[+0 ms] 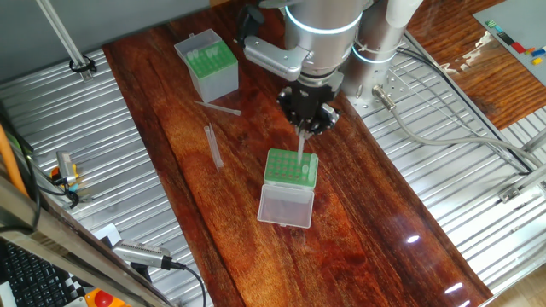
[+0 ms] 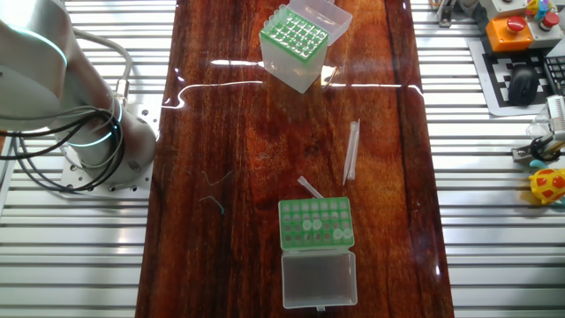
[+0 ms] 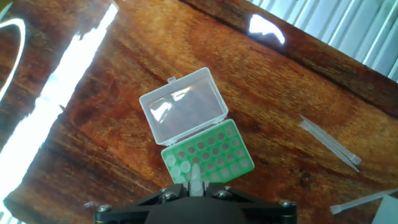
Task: Transfer all large pipette tips from one holder to another
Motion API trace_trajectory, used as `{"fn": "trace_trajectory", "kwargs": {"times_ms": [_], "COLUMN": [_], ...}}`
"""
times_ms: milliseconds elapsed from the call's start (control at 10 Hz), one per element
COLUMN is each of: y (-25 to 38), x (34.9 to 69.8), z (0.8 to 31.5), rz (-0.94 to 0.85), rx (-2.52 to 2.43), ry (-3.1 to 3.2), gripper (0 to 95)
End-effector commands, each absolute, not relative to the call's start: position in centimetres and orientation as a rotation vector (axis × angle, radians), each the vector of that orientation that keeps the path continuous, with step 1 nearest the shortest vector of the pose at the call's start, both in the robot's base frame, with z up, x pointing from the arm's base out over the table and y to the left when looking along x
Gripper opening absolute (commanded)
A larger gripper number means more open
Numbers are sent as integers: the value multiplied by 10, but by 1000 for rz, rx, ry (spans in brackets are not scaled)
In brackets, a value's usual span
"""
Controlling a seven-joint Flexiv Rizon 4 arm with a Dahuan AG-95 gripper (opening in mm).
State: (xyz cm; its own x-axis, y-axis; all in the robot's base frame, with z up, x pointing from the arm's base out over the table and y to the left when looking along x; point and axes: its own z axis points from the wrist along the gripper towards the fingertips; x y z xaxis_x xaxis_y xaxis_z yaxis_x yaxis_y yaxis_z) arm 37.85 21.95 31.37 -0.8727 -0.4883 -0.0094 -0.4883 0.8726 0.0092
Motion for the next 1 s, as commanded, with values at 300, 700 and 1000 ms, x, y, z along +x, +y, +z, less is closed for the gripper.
{"fn": "trace_trajectory", "kwargs": {"times_ms": [300,700,1000], "y": [69,67,51], "x": [408,407,409], "z": [310,309,311], "rz": [40,25,-49], "rx": [-1254,-1069,-990], "ry": [2889,2972,3020], "gripper": [0,0,0]}}
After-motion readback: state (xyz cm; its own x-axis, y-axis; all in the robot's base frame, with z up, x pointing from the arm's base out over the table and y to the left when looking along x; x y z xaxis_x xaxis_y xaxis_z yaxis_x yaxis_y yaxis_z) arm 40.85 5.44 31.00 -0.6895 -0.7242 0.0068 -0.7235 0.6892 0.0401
